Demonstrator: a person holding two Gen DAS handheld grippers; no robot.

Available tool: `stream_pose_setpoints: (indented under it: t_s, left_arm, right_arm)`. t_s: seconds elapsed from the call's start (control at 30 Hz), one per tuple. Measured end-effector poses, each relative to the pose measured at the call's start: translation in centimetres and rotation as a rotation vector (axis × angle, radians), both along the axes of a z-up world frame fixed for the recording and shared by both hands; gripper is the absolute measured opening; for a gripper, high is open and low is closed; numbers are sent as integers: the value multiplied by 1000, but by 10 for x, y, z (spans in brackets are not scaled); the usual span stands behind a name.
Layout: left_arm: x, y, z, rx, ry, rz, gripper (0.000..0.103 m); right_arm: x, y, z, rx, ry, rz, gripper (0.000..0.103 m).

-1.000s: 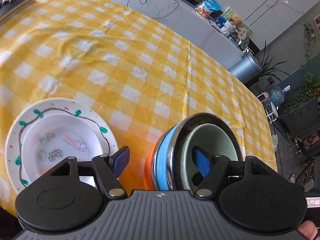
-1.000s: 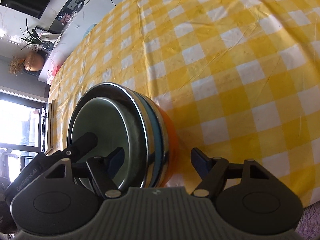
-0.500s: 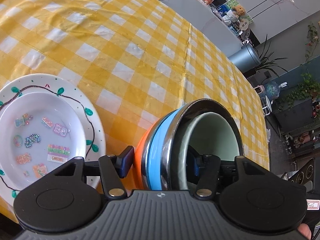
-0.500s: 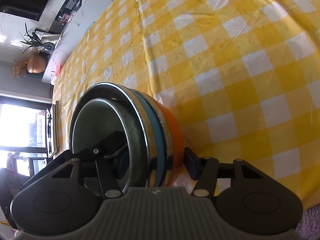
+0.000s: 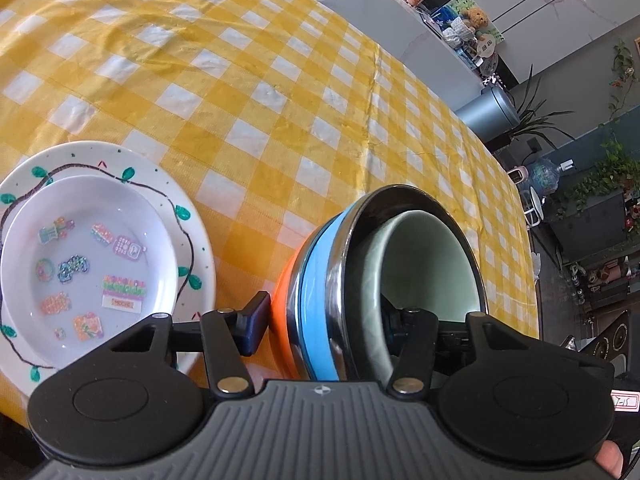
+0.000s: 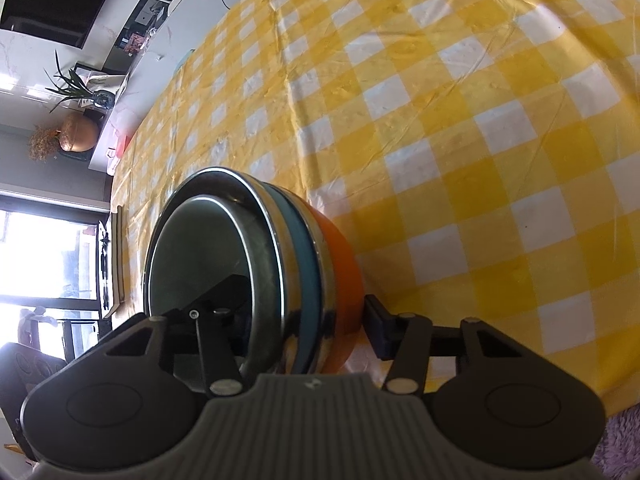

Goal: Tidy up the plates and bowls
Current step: 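Carry the bowl stack with the left tool onto the sticker plate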

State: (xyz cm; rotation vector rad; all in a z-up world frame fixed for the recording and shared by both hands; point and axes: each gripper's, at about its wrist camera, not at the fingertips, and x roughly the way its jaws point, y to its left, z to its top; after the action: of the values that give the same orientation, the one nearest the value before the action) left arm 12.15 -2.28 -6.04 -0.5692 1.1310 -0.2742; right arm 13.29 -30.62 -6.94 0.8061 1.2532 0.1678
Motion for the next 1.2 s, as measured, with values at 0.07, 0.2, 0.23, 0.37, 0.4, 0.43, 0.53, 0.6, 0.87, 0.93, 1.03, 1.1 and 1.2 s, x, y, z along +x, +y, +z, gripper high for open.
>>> stream_pose_setpoints:
  t_s: [0.07,0.2,0.23,0.37,0.4,0.43,0.53,0.6,0.87,0.93,1.03,1.1,1.2]
  left_arm:
    - [-2,0,4,1,-9,1,60]
    - [-8,3,14,5,-39,2,60]
    - [-9,5,17,5,-44,4,60]
    - [-13,13,25,11,-60,16,60]
    - [-14,16,27,13,-63,20,60]
    - [-16,19,30,15,-66,24,60]
    - [-19,29,36,22,-78,35,60]
    - [-22,36,41,22,-88,44,60]
    - [-29,74,52,18,-106,84,60]
    - [-31,84,53,15,-110,99,60]
    - [-35,99,54,8,-111,120,60]
    - [-37,110,52,-1,-108,134,60]
    - [-39,126,48,-13,-99,153,60]
  right_arm:
    - [-1,-1,2,9,-6,2,51]
    - [-4,2,9,18,-38,18,51]
    - [-4,3,12,20,-46,22,51]
    - [-5,8,19,31,-72,41,51]
    - [-4,10,19,33,-79,50,51]
    - [-4,13,21,37,-85,60,51]
    - [-2,22,25,52,-99,87,50]
    - [-1,29,29,59,-111,98,50]
    - [2,68,41,70,-150,147,50]
    - [3,79,43,71,-158,159,50]
    - [5,96,46,68,-169,179,50]
    - [7,105,46,70,-171,186,50]
    - [11,121,47,63,-175,205,50]
